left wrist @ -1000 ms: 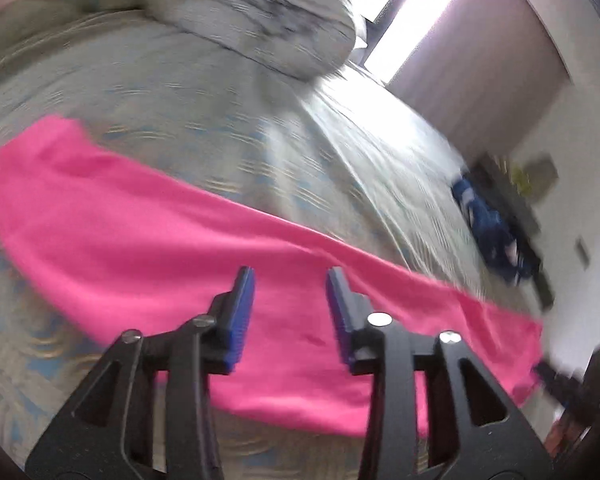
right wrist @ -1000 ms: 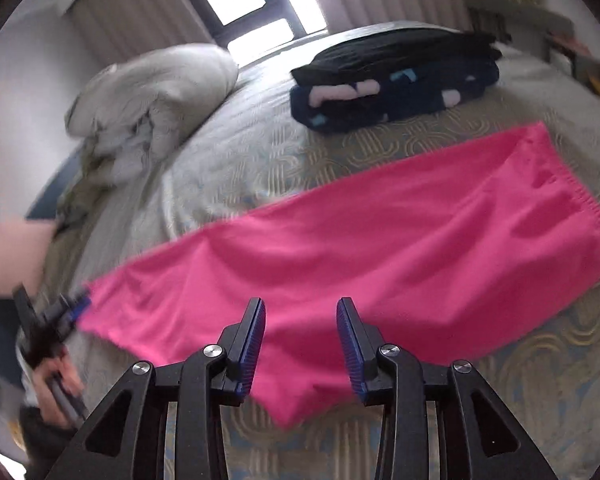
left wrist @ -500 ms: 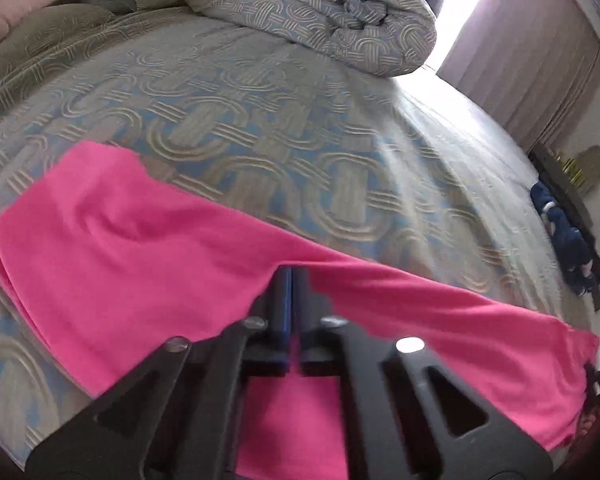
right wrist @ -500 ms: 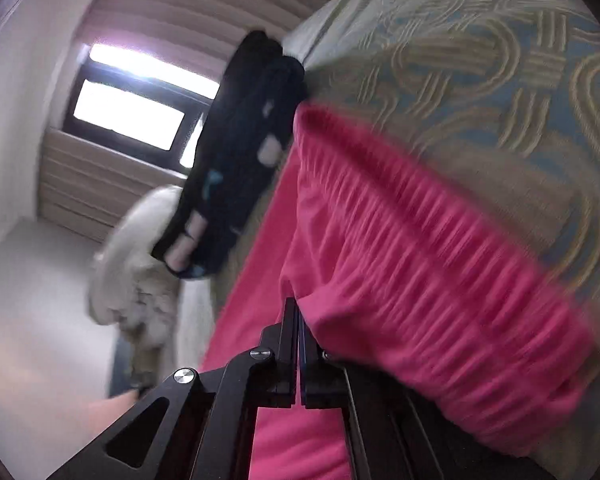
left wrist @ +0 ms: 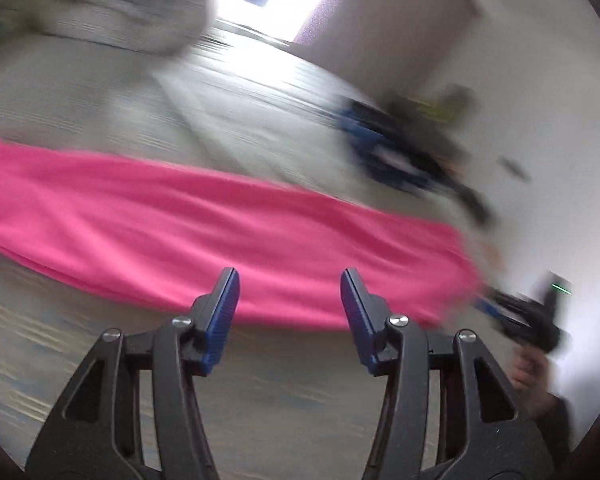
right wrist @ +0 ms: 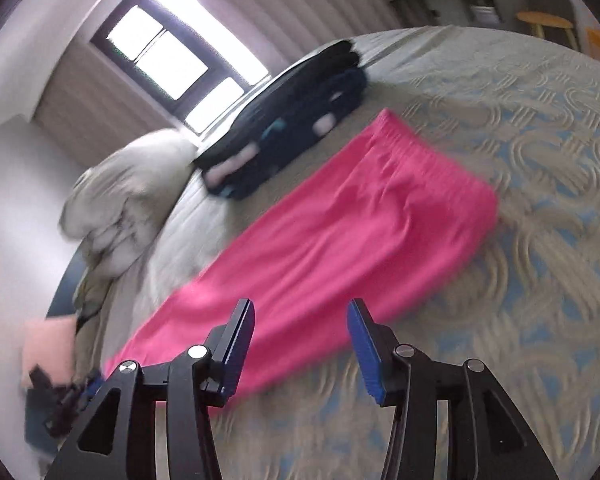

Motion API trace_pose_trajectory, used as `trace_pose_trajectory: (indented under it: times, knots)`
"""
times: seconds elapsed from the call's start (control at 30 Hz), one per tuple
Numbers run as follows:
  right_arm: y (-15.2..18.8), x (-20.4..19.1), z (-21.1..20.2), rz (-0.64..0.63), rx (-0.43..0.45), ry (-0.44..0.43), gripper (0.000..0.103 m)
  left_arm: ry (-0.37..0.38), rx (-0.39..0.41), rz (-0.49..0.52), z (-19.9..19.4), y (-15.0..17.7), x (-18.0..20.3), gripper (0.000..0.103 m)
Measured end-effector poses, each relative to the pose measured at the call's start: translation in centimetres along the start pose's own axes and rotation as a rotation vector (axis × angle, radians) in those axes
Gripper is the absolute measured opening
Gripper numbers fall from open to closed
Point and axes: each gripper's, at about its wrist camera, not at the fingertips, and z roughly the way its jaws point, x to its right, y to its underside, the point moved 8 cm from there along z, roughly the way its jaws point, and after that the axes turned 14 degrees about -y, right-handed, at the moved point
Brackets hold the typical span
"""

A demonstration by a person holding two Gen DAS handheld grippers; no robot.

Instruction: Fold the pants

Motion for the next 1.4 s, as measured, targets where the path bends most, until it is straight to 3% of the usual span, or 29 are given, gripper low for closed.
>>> trace_pose_trajectory:
  times: [0.03,0.1,0.2,0.3,0.43,0.63,0.83,1.07,1.17,1.23,1.3,1.33,1.37,1.4]
  knots:
    - [0.3,0.1,-0.7,0.003,0.006,-0.004,0.049,0.079,-0.014,0.023,0.2,1.2,3.0,0.054]
    - [0.3,1.5,-2.2,0.045,0.034,0.011,0.049,0.16,-0.02,0.081,0.8,3.2,7.8,0.054]
    - [0.1,4.2,-4.5,0.199,0.081,-0.034,0.05,0.193,-0.037,0.185,2.5,5.6,12.9,0.054]
    - [0.2,5.3,-5.5,0.212,0.079,-0.029,0.05,0.19,-0.091,0.232,5.3,7.6,16.1,0.054]
    - [0.5,6.4,-6.2,0.197,0.071,-0.029,0.05,0.179,-0.143,0.179,8.0,8.9,16.9,0.053]
    - [1.0,7.6,-6.0,0.207,0.065,-0.055,0.05,0.13,-0.099,0.098,8.6,7.8,16.0,0.053]
    - [-0.4,7.4,-5.3,0.21,0.091,-0.08,0.05,0.12,-0.113,0.151,9.9,8.0,17.3,0.053]
    - [-4.3,9.1,-3.0,0.378,0.142,-0.125,0.05,0.071,-0.106,0.156,11.8,7.1,18.1,0.053]
    - [-5.1,10.1,-0.5,0.416,0.08,-0.042,0.05,0.056,-0.105,0.181,12.2,7.3,18.5,0.054]
    - [-6.1,10.2,0.2,0.402,0.097,-0.013,0.05,0.046,-0.102,0.186,12.1,7.3,18.4,0.048]
    - [-6.9,9.8,0.5,0.364,0.105,0.003,0.044,0.026,-0.112,0.181,12.3,7.3,17.9,0.023]
    - [-7.2,9.8,0.5,0.34,0.111,0.015,0.021,0.021,-0.12,0.166,12.4,7.2,17.3,0.017]
    - [-7.3,10.0,0.5,0.333,0.109,0.028,0.01,0.028,-0.126,0.152,12.5,7.1,17.0,0.009]
    - [-7.3,10.3,0.5,0.338,0.112,0.028,0.01,0.043,-0.131,0.136,12.4,7.1,16.7,0.008]
